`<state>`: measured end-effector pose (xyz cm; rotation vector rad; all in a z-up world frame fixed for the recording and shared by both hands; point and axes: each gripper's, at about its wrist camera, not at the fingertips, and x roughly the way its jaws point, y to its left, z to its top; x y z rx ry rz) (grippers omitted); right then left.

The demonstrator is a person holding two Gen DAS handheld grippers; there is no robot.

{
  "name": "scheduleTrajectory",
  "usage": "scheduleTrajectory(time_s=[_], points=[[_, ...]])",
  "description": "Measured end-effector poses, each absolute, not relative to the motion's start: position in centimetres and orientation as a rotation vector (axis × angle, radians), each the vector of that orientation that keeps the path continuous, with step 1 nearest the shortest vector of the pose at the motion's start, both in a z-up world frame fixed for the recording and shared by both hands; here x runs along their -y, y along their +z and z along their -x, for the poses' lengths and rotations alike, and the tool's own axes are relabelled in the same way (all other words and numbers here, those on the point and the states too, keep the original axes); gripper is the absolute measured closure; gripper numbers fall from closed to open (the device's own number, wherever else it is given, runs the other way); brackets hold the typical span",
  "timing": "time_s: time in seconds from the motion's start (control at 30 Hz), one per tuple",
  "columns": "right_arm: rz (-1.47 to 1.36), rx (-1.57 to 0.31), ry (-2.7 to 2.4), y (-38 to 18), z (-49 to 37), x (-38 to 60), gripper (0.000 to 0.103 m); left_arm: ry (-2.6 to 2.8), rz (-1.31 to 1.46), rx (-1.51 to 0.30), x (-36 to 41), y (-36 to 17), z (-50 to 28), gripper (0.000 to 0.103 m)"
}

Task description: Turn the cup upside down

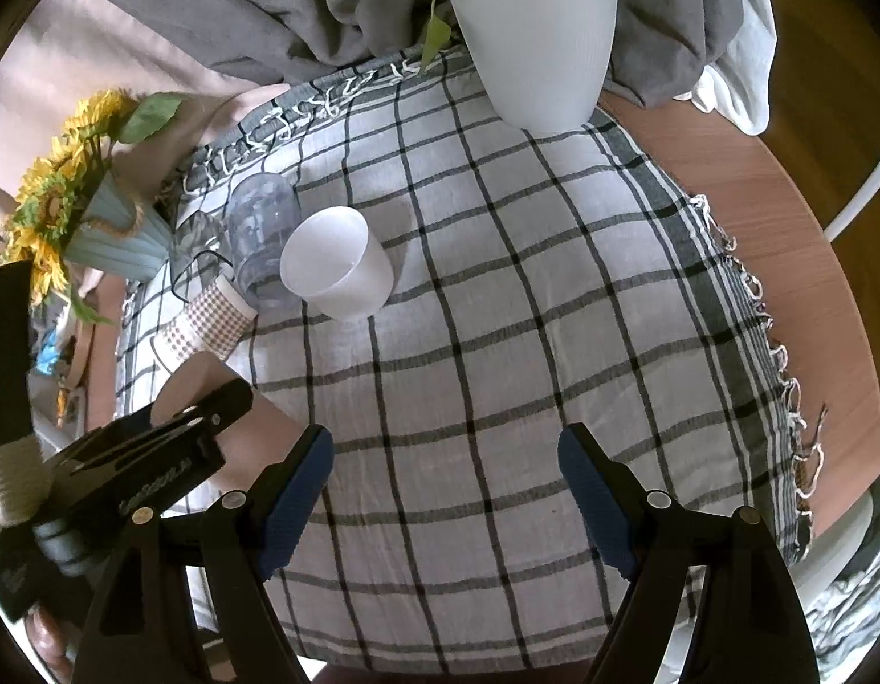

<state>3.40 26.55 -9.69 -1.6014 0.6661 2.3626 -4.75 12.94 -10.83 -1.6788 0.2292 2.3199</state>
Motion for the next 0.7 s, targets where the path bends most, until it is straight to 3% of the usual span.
scheduleTrajectory(time_s=[0.3,0.7], points=[[1.624,-0.572,2.346,-10.4,-3.7,-26.4,0.022,2.329,1.615,-0.32,-13.6,-11.5,2.5,0.04],[1.629,-0.562,2.323,-10.6,-3.9,-26.2,0.022,2.298,1.649,-0.256,-13.3,-11.8,3.0,0.039]])
